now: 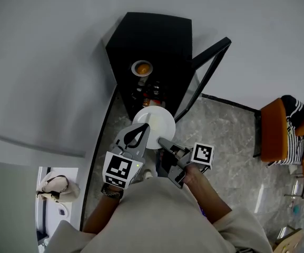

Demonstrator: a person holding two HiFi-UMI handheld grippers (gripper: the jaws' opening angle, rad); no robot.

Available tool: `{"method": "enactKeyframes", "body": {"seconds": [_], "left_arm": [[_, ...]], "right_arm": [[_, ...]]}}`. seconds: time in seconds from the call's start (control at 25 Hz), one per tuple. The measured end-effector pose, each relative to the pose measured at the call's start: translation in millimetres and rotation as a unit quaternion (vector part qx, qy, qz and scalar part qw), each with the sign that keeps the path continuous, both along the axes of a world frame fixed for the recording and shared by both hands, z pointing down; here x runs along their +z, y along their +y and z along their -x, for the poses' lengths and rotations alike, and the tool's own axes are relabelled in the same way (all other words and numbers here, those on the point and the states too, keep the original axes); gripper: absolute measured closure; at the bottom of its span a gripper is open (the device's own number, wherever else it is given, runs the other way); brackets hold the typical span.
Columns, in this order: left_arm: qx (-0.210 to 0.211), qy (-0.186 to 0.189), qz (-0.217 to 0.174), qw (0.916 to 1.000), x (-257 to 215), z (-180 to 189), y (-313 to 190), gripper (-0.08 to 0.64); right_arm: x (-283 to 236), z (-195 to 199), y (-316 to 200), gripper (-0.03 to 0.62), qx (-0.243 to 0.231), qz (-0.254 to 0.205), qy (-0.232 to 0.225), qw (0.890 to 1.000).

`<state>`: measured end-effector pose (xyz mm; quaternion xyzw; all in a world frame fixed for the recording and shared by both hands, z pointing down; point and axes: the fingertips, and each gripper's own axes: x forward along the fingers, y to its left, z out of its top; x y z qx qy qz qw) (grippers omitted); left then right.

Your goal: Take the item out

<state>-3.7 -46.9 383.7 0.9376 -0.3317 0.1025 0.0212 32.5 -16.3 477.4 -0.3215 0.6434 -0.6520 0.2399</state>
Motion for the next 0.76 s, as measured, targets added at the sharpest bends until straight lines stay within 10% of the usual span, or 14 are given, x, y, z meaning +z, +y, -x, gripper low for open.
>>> {"method": "enactKeyframes", "body": {"seconds": [0.76], "left_arm": [[-0.021, -0.007, 0.009, 0.9997, 11.4, 6.7, -12.4, 0.555]], "right_arm": [[15.2, 1.9, 1.7, 0.575, -0.002, 0.011, 0.010, 1.000]]}}
